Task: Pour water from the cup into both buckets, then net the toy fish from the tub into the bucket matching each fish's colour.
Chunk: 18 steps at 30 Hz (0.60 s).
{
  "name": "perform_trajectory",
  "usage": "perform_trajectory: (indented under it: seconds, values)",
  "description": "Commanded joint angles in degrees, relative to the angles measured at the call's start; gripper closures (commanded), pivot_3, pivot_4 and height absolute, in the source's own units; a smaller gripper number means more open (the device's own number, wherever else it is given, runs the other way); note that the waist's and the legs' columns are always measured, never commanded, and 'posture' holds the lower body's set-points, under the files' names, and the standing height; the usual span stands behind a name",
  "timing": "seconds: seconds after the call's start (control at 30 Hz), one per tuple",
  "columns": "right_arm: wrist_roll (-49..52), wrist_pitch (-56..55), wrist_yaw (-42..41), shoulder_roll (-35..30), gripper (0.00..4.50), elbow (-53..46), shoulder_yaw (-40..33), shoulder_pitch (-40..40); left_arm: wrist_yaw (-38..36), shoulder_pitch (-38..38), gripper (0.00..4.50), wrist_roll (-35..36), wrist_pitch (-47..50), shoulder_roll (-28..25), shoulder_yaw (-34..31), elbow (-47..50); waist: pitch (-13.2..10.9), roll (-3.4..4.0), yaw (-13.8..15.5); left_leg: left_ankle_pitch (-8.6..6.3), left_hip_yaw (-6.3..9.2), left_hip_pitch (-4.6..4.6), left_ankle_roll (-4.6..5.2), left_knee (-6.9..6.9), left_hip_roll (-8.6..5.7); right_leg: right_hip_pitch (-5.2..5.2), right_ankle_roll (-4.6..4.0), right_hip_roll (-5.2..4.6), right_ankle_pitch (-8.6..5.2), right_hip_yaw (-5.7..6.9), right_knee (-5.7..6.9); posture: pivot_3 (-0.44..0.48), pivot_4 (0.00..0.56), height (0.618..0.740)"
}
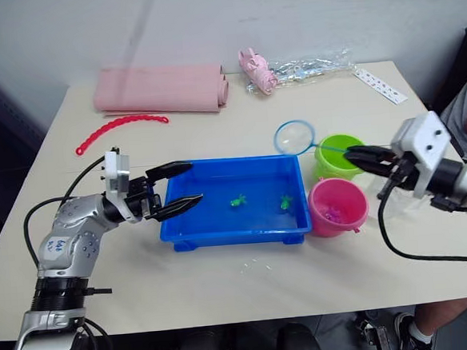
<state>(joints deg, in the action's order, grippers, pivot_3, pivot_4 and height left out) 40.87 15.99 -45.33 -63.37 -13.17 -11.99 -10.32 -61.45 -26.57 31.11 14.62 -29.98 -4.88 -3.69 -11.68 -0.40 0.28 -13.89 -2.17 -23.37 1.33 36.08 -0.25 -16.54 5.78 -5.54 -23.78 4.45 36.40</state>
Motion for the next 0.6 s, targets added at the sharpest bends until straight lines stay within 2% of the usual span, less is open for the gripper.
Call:
perform_trajectory:
  seconds: [0.03, 0.17, 0.27, 0.47, 0.6]
  values:
    - [14.8, 22.6, 8.1, -1.9, 4.5, -11.6, 1.9, -2.6, -0.1, -0.2, 0.02, 0.8, 0.2, -1.7, -2.2, 2.0, 0.0, 0.0, 0.2, 0.0, 0.01, -0.02, 0.0, 0.0, -0.01, 0.0, 0.0, 0.0, 0.0, 0.01, -0.02, 0.0, 0.15, 0.74]
    - [20.8, 37.6, 14.0, -3.7, 4.5, -13.8, 6.2, -7.5, -0.1, 0.3, 0.02, 0.8, 0.9, -1.9, -2.1, 3.0, 0.0, 0.0, 0.4, -0.01, 0.02, -0.04, 0.0, 0.0, -0.01, 0.0, 0.0, 0.0, 0.0, 0.02, -0.08, 0.0, 0.15, 0.74]
    - [23.3, 44.2, 15.5, -5.1, 4.5, -13.6, 7.0, -9.5, 0.3, 0.8, 0.02, 0.9, 1.2, -1.7, -1.9, 4.0, 0.0, -0.01, 0.5, -0.01, 0.02, -0.06, 0.0, -0.02, -0.02, -0.02, 0.0, -0.01, 0.0, 0.02, -0.11, 0.0, 0.15, 0.74]
    - [31.3, 60.8, 19.7, -2.8, 4.5, -7.0, 10.0, -20.6, 1.1, 1.9, 0.02, 1.1, 2.1, -1.4, -1.6, 6.0, 0.0, -0.01, 0.4, -0.01, 0.02, -0.15, 0.01, -0.05, -0.02, -0.07, 0.0, 0.0, 0.0, 0.04, -0.23, 0.0, 0.15, 0.74]
    - [29.6, 72.3, 20.2, -0.2, 4.5, -1.4, 14.5, -31.0, 1.6, 2.9, 0.02, 1.1, 2.3, -1.0, -1.4, 7.2, 0.0, -0.01, -0.4, -0.01, 0.02, -0.18, 0.01, -0.06, -0.01, -0.09, -0.01, 0.01, 0.0, 0.06, -0.22, 0.0, 0.15, 0.74]
